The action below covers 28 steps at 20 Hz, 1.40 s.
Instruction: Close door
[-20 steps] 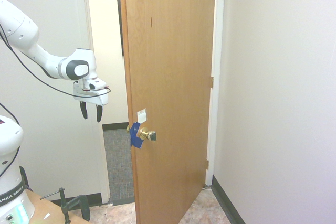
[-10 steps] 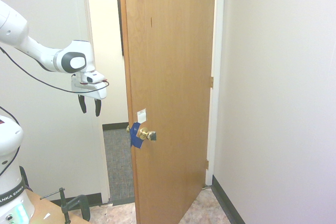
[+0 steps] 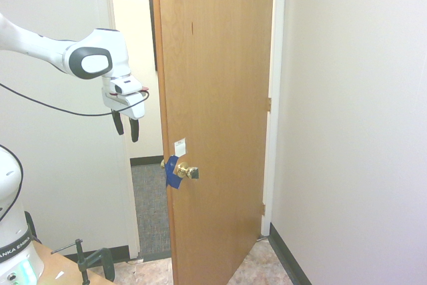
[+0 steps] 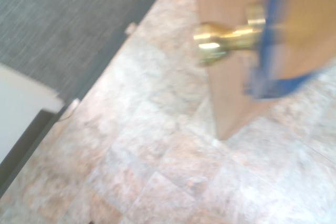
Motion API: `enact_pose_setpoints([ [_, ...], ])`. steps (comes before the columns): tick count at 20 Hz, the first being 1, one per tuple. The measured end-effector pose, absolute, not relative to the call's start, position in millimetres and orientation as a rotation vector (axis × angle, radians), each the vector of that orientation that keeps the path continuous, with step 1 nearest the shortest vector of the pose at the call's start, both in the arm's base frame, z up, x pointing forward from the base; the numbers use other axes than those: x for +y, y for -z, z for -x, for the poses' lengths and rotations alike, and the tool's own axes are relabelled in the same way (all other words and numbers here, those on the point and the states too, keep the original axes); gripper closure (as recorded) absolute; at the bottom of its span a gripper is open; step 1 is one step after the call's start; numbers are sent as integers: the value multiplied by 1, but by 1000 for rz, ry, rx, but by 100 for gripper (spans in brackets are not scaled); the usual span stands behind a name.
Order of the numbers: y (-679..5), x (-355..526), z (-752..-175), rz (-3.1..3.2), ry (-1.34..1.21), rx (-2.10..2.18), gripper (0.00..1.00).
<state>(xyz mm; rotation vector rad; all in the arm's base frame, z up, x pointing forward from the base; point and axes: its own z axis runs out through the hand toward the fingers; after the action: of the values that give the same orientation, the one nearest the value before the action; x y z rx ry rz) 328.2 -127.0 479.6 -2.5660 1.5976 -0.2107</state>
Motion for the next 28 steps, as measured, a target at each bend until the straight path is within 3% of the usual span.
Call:
enact_pose_setpoints([
  [13,-481,-270,-331,2328,276,1924,0],
  [20,-456,-304,-346,2218,345,2011,0],
  [22,-401,-319,-357,2224,270,1969,0],
  [28,-402,-311,-374,2168,343,1935,0],
])
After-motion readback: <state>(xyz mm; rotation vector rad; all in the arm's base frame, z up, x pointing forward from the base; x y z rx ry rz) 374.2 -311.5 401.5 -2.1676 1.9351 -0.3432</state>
